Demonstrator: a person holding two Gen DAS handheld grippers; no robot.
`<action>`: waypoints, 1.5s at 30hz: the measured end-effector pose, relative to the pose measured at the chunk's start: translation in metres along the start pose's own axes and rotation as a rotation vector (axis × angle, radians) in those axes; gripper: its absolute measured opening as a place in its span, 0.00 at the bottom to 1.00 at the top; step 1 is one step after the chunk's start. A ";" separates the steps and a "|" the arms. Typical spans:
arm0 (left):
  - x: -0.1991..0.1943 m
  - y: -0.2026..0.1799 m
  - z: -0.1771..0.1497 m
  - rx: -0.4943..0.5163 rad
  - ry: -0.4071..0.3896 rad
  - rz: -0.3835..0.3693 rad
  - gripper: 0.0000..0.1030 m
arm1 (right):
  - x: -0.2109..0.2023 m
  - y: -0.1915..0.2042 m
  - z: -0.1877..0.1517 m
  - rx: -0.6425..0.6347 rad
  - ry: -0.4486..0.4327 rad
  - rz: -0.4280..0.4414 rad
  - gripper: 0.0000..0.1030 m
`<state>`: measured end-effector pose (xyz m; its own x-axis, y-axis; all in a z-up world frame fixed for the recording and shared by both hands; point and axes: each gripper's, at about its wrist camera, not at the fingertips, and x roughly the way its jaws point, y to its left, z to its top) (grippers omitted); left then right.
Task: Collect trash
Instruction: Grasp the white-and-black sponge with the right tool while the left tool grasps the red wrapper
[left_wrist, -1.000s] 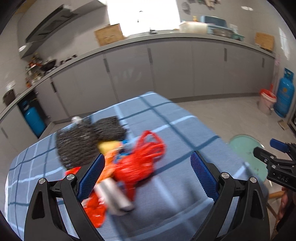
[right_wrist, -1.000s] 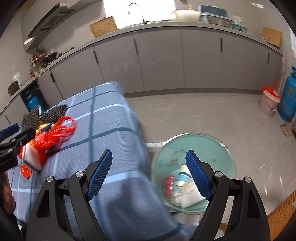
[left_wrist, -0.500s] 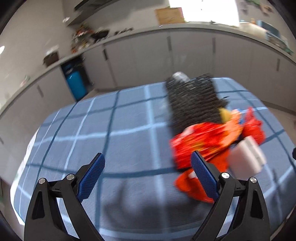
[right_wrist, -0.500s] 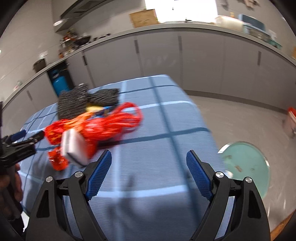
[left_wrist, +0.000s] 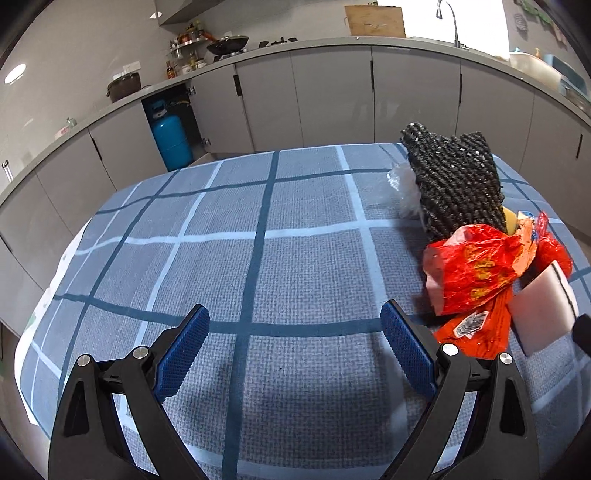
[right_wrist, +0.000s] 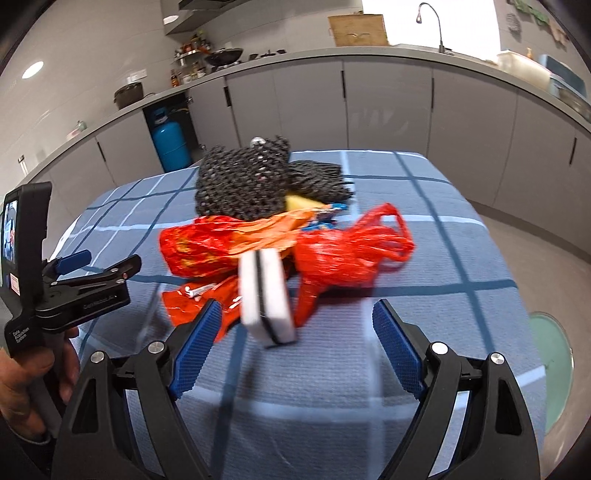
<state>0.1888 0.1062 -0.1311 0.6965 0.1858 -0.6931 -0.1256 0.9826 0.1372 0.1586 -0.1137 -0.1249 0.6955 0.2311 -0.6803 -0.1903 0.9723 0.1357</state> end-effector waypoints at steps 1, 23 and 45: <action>0.001 0.001 0.000 -0.001 0.001 -0.001 0.90 | 0.004 0.002 0.000 -0.002 0.002 0.003 0.81; -0.022 -0.043 0.017 0.053 -0.075 -0.147 0.90 | -0.010 -0.002 -0.006 -0.020 -0.010 0.056 0.27; 0.001 -0.091 0.015 0.136 0.009 -0.311 0.22 | -0.023 -0.040 -0.026 0.038 0.006 -0.007 0.27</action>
<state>0.2113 0.0173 -0.1338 0.6805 -0.1223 -0.7224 0.1882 0.9821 0.0109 0.1324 -0.1584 -0.1337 0.6928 0.2246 -0.6853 -0.1592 0.9744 0.1585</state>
